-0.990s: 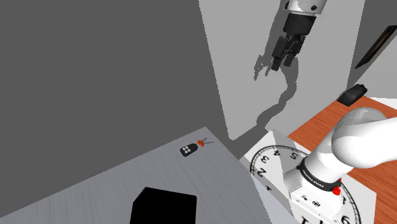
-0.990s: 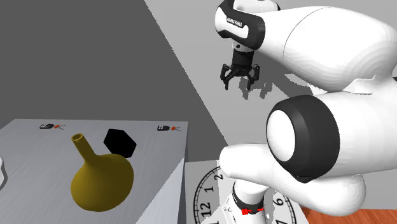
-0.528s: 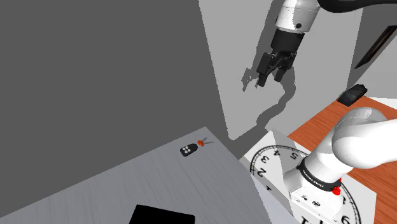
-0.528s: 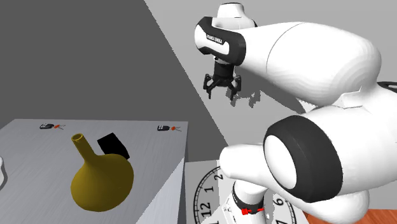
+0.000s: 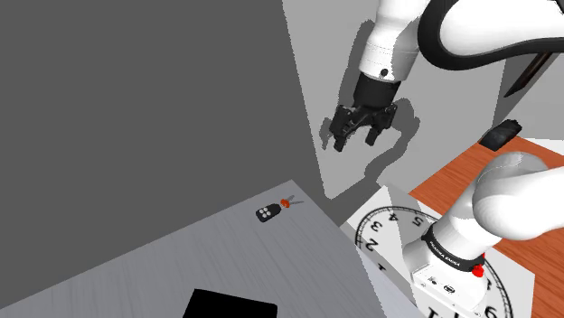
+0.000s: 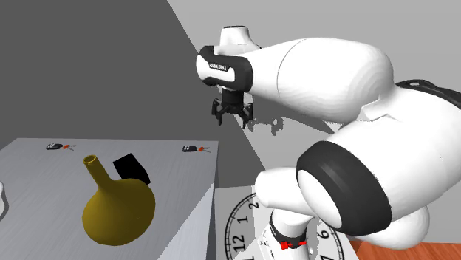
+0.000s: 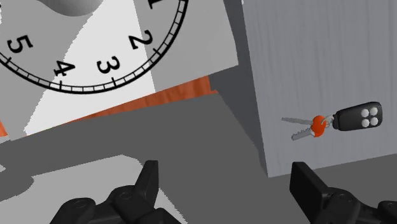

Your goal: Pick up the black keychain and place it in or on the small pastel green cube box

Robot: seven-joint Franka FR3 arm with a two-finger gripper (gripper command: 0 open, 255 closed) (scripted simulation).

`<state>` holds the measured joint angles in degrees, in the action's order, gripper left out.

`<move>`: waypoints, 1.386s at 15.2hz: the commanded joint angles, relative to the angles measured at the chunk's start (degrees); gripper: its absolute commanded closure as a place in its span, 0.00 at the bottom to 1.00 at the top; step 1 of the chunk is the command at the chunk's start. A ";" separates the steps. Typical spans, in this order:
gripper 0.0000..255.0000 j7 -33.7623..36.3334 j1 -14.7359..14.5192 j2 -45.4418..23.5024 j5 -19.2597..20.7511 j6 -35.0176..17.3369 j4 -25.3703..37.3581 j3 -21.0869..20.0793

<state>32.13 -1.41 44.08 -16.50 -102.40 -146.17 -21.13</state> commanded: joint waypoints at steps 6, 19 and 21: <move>0.00 15.74 1.19 -8.79 -4.74 -10.03 1.87 -12.67; 0.00 47.53 13.95 -35.75 8.75 -27.19 12.47 -36.62; 0.00 48.72 14.44 -37.38 10.33 -28.92 11.78 -37.33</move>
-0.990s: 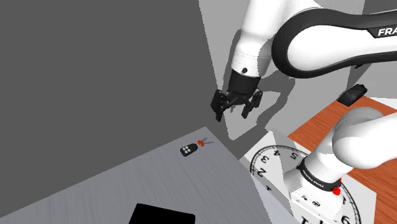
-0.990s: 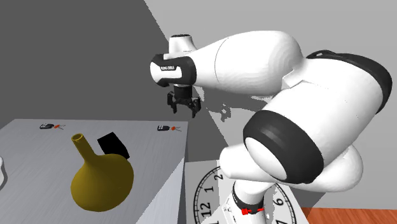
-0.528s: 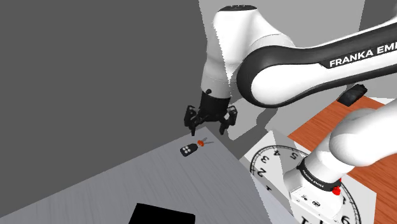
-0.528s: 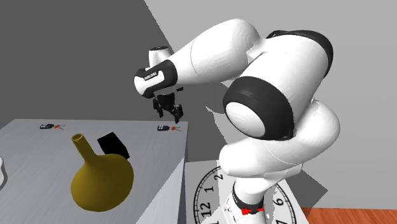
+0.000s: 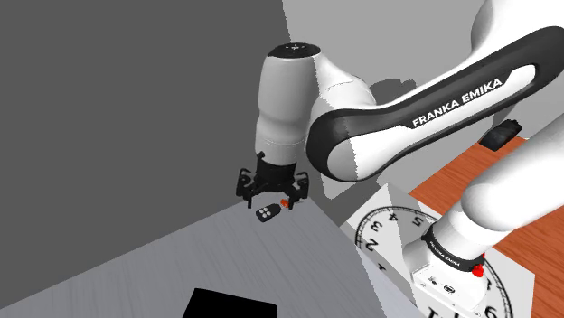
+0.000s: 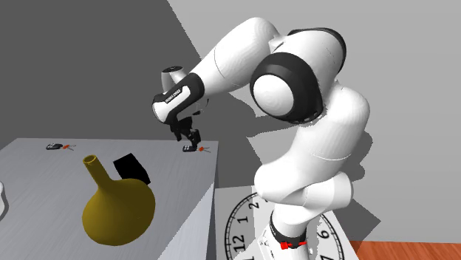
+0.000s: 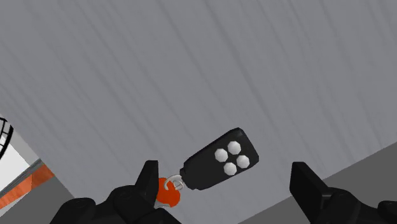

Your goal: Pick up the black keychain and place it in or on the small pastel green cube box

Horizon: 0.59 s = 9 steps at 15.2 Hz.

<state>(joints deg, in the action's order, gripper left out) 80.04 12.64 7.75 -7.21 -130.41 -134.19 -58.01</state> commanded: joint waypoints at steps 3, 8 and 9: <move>0.00 2.99 1.11 -3.79 3.99 -3.46 -1.13 -1.43; 0.00 3.48 1.17 -4.37 4.66 -3.94 -1.30 -1.52; 0.00 3.48 1.17 -4.37 4.66 -3.94 -1.29 -1.52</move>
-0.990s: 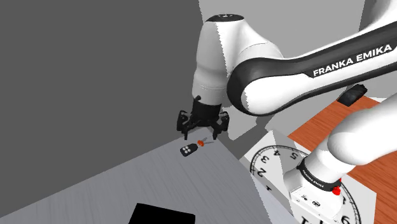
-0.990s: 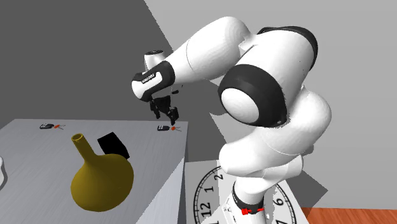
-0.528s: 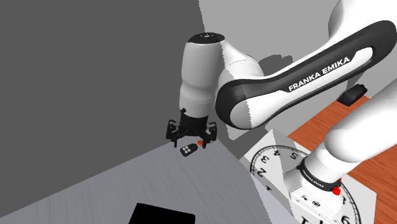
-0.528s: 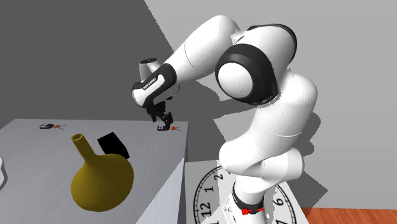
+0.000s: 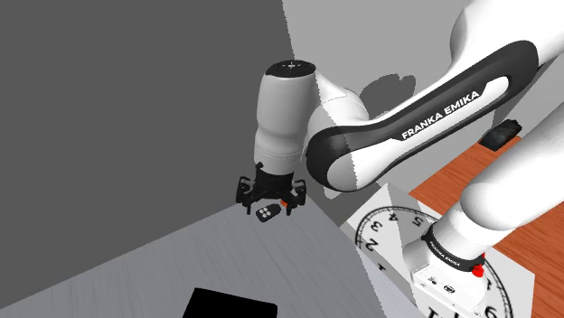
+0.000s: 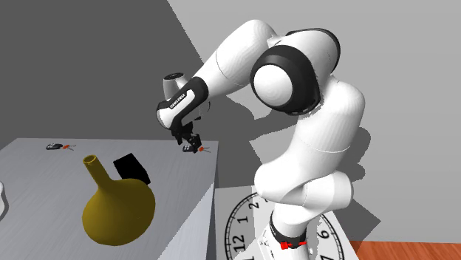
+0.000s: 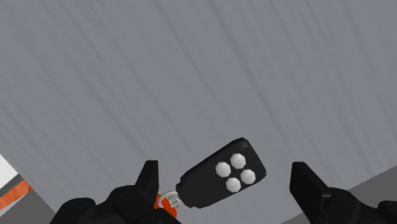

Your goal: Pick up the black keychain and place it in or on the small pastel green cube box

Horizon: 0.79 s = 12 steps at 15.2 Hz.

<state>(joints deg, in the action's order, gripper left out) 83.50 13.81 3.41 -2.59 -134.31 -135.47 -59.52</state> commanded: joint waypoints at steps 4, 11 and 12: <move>1.00 0.02 0.00 -0.02 0.03 -0.03 -0.02 -0.01; 1.00 0.02 0.00 -0.02 0.03 -0.03 -0.02 -0.01; 1.00 0.02 0.00 -0.02 0.03 -0.03 -0.02 -0.01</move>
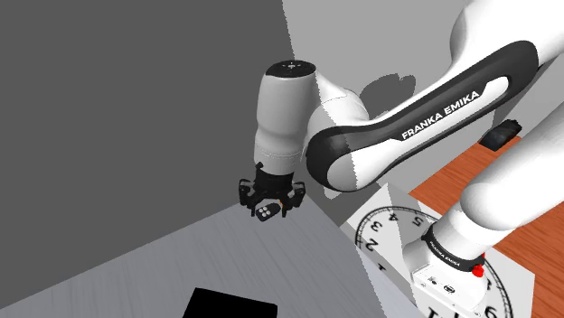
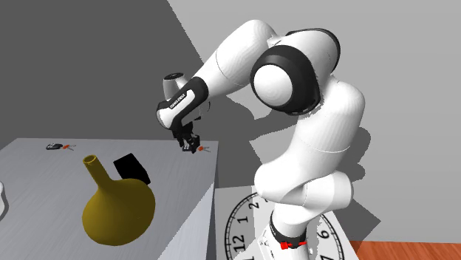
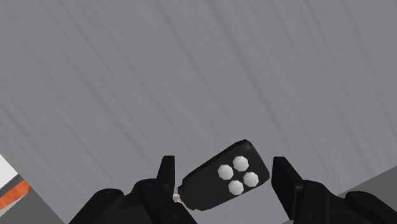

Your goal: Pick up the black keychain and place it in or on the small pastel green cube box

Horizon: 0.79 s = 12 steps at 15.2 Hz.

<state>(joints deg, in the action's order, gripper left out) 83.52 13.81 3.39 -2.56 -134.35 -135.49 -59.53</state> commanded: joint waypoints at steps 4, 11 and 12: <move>1.00 -2.96 -0.73 3.63 -3.92 3.39 1.28 1.10; 1.00 -6.29 -2.19 8.52 -8.15 9.45 4.02 3.64; 1.00 -6.63 -2.37 9.09 -8.56 10.30 4.46 4.00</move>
<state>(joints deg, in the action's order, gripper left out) 77.10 11.60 11.98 -10.77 -125.00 -131.61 -55.79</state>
